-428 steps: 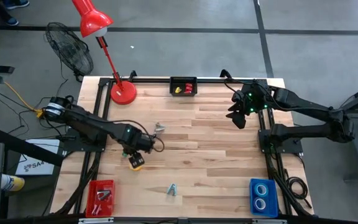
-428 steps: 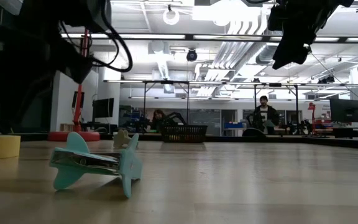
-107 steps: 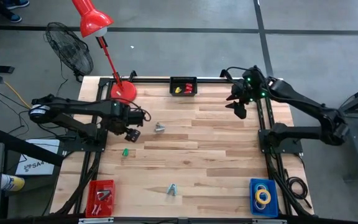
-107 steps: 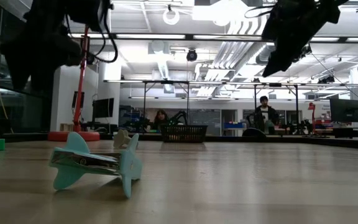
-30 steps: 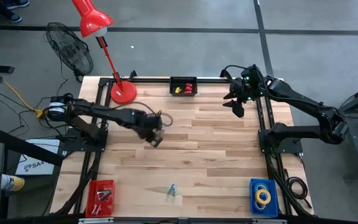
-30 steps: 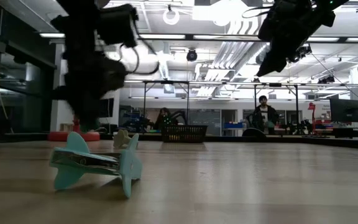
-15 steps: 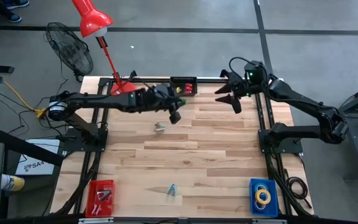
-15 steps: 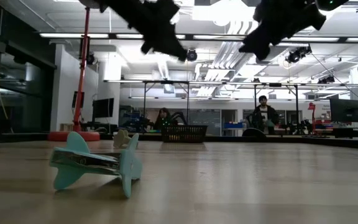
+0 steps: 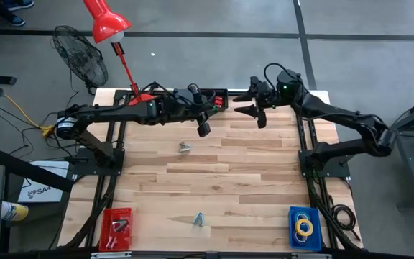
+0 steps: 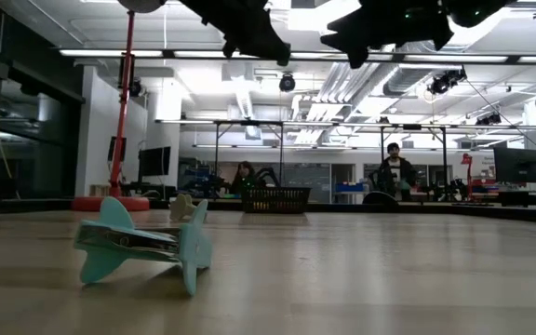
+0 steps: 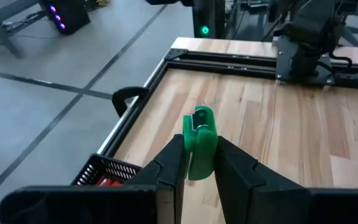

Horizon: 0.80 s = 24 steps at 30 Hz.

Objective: Pick and place Stapler, Stapler remover, tape
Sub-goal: Put the green stapler into the black basket

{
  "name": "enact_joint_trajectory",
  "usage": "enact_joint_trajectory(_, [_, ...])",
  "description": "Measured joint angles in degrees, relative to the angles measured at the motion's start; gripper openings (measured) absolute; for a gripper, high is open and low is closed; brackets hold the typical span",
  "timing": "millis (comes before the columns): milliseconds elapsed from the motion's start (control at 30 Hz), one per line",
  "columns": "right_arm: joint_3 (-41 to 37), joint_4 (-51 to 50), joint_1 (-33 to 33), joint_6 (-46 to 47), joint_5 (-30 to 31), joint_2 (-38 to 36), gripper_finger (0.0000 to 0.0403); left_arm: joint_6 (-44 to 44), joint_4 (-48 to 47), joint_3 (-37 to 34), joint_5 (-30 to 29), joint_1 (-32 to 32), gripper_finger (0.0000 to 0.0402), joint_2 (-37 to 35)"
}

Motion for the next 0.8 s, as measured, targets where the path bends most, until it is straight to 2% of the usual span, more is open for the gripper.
enact_joint_trajectory(500, [0.0, 17.22, 4.05, 0.31, 0.68, 9.85, 0.017, -0.48, 2.77, 0.02, 3.05, -0.02, 0.0062, 0.07])
enact_joint_trajectory(800, [0.09, 19.54, 4.26, 1.47, 2.93, 11.86, 0.0169, -0.2, 2.95, 0.02, 3.92, 0.6, 0.0062, 0.07])
